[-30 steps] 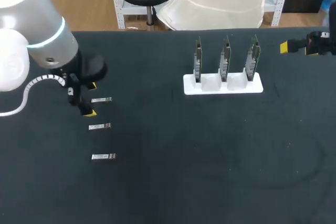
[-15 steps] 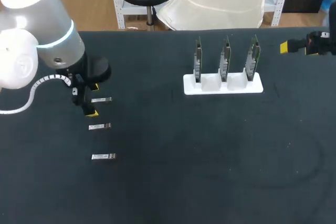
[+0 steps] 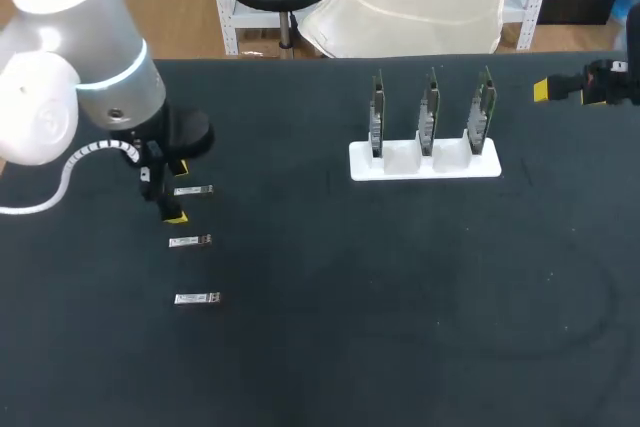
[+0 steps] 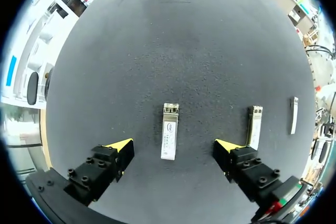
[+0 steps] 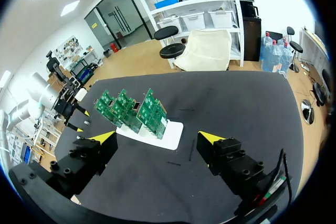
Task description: Pick up the optical module with the left hand, and insert it into the network port with the right hand.
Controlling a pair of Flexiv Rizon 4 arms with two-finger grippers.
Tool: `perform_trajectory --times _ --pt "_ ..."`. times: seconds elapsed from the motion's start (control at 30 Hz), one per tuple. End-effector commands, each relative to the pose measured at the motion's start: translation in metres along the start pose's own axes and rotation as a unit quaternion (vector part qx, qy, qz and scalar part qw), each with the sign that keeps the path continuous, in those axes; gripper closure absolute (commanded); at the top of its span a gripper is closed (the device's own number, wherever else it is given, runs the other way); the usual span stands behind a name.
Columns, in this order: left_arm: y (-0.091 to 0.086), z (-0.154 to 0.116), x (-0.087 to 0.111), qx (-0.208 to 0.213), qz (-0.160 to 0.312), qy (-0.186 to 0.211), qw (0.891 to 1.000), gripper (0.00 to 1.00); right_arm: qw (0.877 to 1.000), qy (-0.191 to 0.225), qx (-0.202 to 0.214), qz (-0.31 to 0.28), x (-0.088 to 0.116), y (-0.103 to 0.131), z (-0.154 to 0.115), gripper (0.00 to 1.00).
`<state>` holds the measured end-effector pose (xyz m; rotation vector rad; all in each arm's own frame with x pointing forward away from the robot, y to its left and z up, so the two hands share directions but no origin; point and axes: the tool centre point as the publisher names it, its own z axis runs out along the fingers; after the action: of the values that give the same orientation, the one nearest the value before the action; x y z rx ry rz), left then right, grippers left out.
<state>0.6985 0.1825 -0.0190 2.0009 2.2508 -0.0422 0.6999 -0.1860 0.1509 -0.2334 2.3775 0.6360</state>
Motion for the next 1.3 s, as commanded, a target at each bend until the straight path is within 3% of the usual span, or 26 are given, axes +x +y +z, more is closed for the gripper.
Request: perform_trajectory --times 0.03,0.1,0.13,0.47,0.6,0.83,0.93,1.07,1.17,1.3 --pt "0.003 0.004 -0.001 0.001 0.001 0.001 1.0 0.6 1.0 -0.001 0.002 0.0 0.0 0.001 0.0 0.0" --pt "0.003 0.005 -0.002 0.002 0.001 -0.001 1.0 0.96 1.0 -0.001 0.002 0.0 0.0 0.001 0.0 0.0" --pt "0.003 0.005 -0.002 0.002 0.0 -0.001 1.0 1.0 1.0 -0.001 0.002 0.0 0.0 0.001 0.0 0.0" --pt "0.004 0.004 -0.002 -0.002 -0.023 -0.009 1.0 1.0 1.0 -0.001 0.002 0.0 0.0 0.001 0.0 0.0" --pt "0.012 -0.001 -0.004 -0.011 -0.085 -0.04 0.996 1.0 1.0 -0.001 0.002 0.0 0.0 0.001 0.0 0.0" --pt "0.038 -0.029 -0.013 -0.047 -0.184 -0.111 0.975 1.0 1.0 -0.001 0.002 0.0 0.0 0.001 0.0 0.0" --pt "0.059 -0.059 -0.025 -0.067 -0.233 -0.175 0.954 1.0 1.0 -0.001 0.002 0.0 0.0 0.001 0.0 0.0" --pt "0.094 -0.114 -0.047 -0.087 -0.302 -0.286 0.905 1.0 1.0 -0.001 0.002 0.0 0.0 0.001 0.0 0.0" --pt "0.112 -0.161 -0.067 -0.117 -0.303 -0.36 0.875 1.0 1.0 -0.001 0.002 0.0 0.0 0.001 0.0 0.0" --pt "0.116 -0.209 -0.096 -0.121 -0.279 -0.441 0.844 1.0 1.0 -0.001 0.002 0.0 0.0 0.001 0.0 0.0"
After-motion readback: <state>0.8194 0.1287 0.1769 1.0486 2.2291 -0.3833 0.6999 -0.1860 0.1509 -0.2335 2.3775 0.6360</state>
